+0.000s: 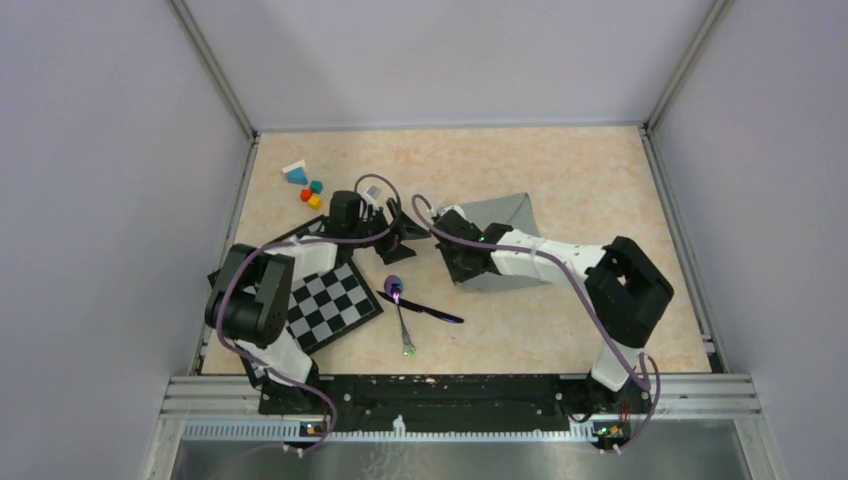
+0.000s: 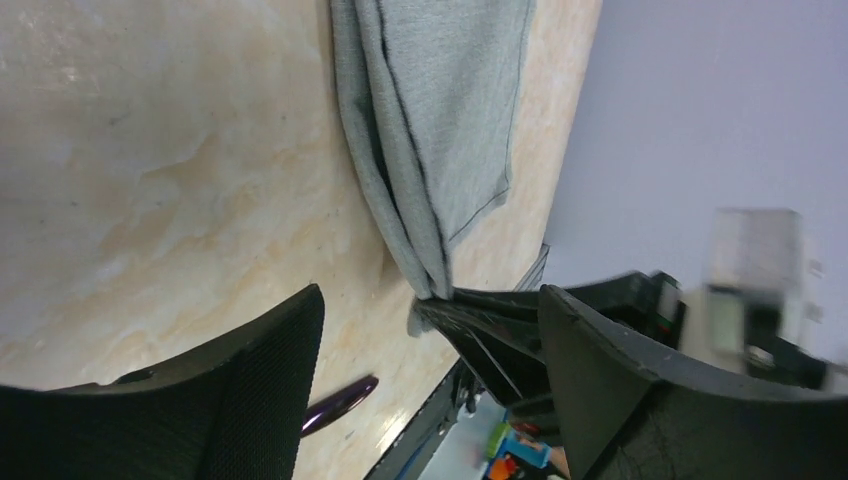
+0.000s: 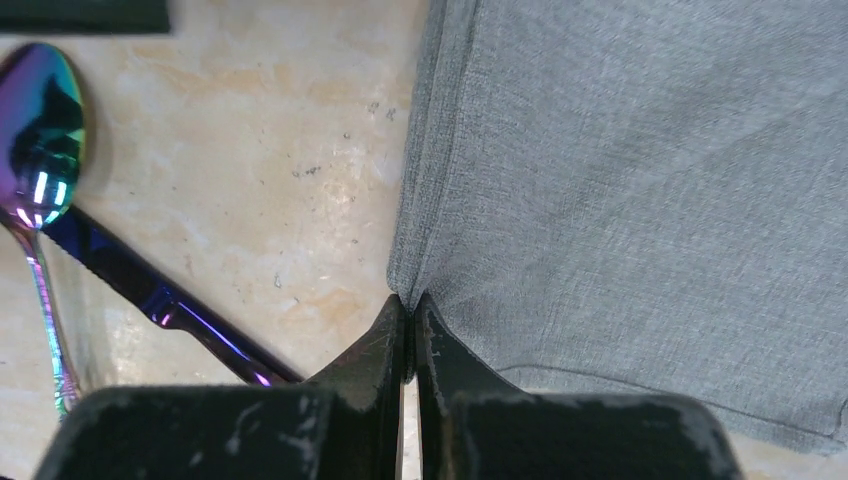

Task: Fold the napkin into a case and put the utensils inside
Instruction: Pick up the upper triangle-folded napkin from the center of the board.

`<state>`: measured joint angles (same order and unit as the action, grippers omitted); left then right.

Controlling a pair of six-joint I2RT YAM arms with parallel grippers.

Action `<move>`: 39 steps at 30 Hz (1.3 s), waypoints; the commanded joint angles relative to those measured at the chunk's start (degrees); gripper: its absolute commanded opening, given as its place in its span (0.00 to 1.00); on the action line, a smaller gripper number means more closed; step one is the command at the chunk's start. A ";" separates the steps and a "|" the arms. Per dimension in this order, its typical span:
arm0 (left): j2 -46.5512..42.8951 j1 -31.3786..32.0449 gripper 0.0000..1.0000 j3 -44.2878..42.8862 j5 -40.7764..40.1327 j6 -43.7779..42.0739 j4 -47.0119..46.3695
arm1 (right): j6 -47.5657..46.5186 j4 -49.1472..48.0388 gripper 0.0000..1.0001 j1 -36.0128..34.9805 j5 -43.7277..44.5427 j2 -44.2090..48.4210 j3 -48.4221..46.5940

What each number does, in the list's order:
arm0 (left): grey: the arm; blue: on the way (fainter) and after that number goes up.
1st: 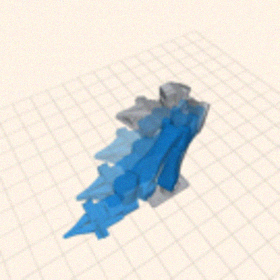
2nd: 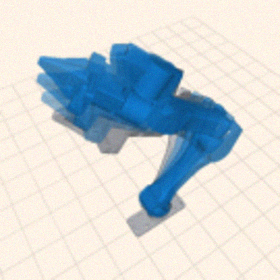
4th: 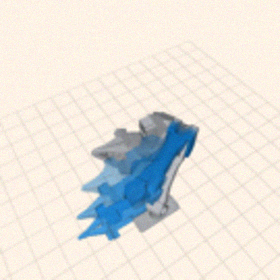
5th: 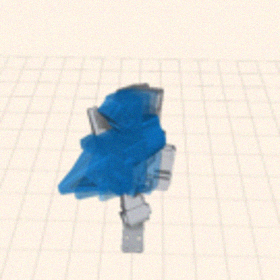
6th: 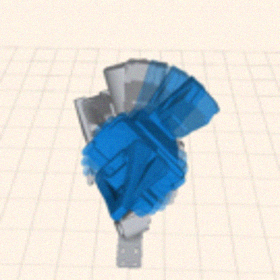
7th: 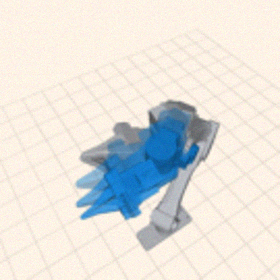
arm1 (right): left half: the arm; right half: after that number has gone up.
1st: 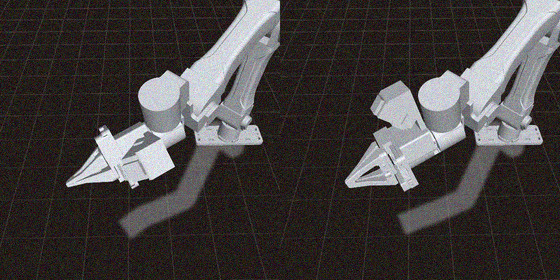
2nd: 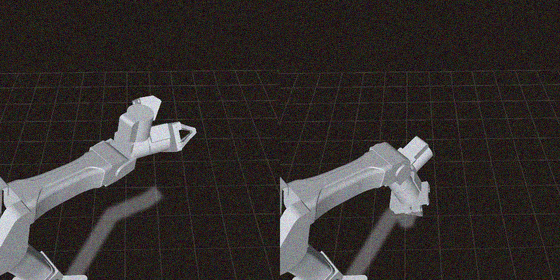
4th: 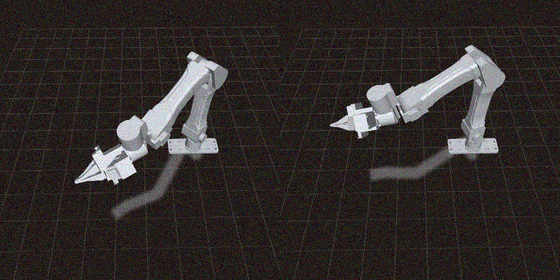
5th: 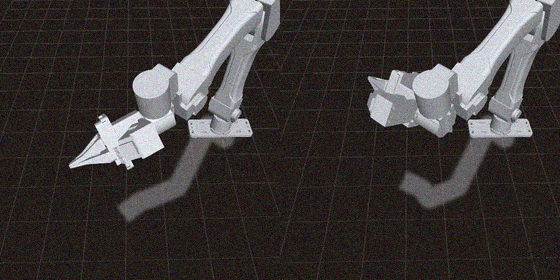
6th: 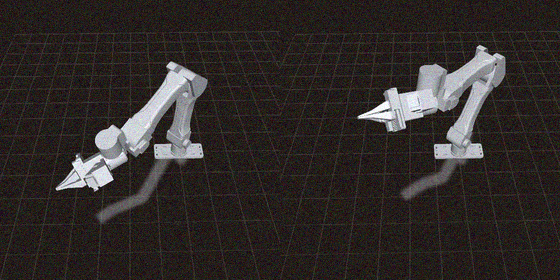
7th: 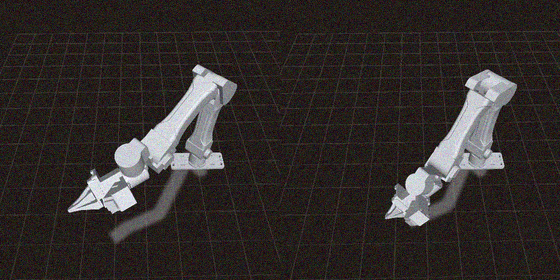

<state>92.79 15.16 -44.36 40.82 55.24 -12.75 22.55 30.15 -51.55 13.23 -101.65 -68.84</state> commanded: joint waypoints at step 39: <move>24.54 6.74 0.07 -24.96 -22.26 7.88 2.70 | -2.36 -9.13 0.00 4.83 -7.59 12.71 6.95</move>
<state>118.67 22.74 -65.56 21.89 68.73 -13.96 20.99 23.18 -47.05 7.38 -91.90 -61.84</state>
